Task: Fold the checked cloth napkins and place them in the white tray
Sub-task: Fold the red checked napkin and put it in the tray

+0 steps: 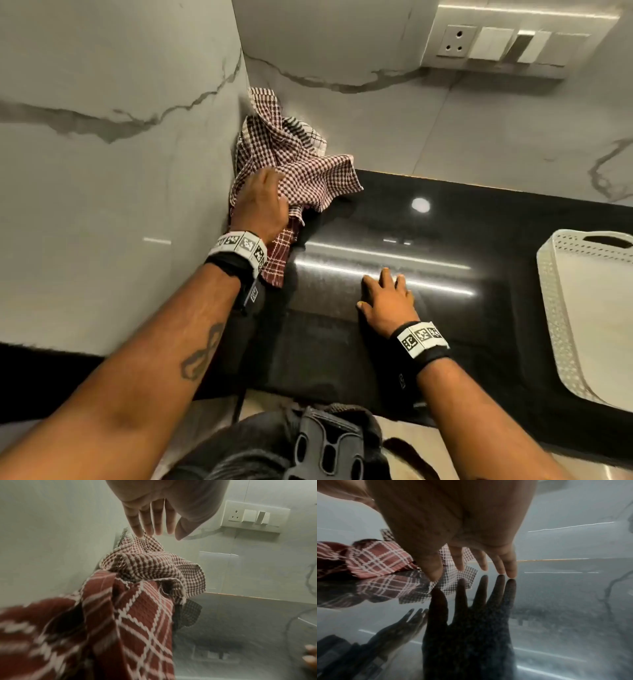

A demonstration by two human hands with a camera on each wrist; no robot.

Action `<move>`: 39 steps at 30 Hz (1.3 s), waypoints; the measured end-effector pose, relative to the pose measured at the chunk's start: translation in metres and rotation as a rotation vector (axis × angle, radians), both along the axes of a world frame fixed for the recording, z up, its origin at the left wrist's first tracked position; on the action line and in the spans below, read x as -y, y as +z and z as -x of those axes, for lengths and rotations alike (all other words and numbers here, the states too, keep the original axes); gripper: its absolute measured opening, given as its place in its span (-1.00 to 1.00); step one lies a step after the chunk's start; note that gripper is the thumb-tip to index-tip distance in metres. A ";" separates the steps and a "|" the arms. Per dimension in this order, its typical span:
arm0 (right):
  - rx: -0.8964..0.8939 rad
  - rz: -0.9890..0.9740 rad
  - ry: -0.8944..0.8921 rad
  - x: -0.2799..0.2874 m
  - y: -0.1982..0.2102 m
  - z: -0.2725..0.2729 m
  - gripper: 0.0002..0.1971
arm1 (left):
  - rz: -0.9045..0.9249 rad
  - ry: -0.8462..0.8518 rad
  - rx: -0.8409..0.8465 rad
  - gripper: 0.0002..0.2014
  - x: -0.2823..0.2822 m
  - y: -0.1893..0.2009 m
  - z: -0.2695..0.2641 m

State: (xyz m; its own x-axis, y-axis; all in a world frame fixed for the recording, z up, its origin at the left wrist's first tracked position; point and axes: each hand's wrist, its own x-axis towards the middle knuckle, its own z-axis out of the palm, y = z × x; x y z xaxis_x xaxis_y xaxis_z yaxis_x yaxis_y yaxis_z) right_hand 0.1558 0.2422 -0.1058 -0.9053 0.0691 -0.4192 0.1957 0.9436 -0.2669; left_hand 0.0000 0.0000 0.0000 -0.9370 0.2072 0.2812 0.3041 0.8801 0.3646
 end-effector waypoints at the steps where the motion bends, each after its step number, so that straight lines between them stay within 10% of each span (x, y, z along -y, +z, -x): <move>1: 0.024 -0.014 -0.005 0.000 0.000 0.001 -0.38 | 0.032 0.002 0.021 -0.53 0.000 -0.001 0.012; 5: 0.033 -0.042 -0.014 0.000 0.000 0.003 -0.33 | 0.149 0.035 0.181 -0.35 0.000 -0.005 0.043; 11: 0.068 -0.084 -0.012 0.001 0.005 0.012 -0.27 | 0.064 0.035 0.039 -0.83 0.005 0.001 0.057; 21: -0.028 0.206 -0.133 -0.023 0.020 0.000 -0.23 | -0.293 -0.494 0.007 -0.84 -0.056 0.078 -0.012; 27: -0.430 0.777 -0.520 -0.066 0.062 -0.055 -0.94 | -0.297 -0.683 0.211 -0.91 -0.117 0.072 -0.099; 39: -0.550 0.695 -0.615 -0.133 0.071 -0.157 -0.92 | 0.051 -0.176 0.350 -0.83 -0.109 -0.026 -0.170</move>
State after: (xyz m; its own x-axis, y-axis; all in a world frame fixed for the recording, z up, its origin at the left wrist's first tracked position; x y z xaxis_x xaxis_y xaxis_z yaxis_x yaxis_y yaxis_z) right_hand 0.3128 0.3749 -0.0344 -0.8725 0.4805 -0.0883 0.2741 0.3319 -0.9026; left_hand 0.1699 0.1093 -0.0262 -0.9232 0.3790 -0.0637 0.3172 0.8450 0.4306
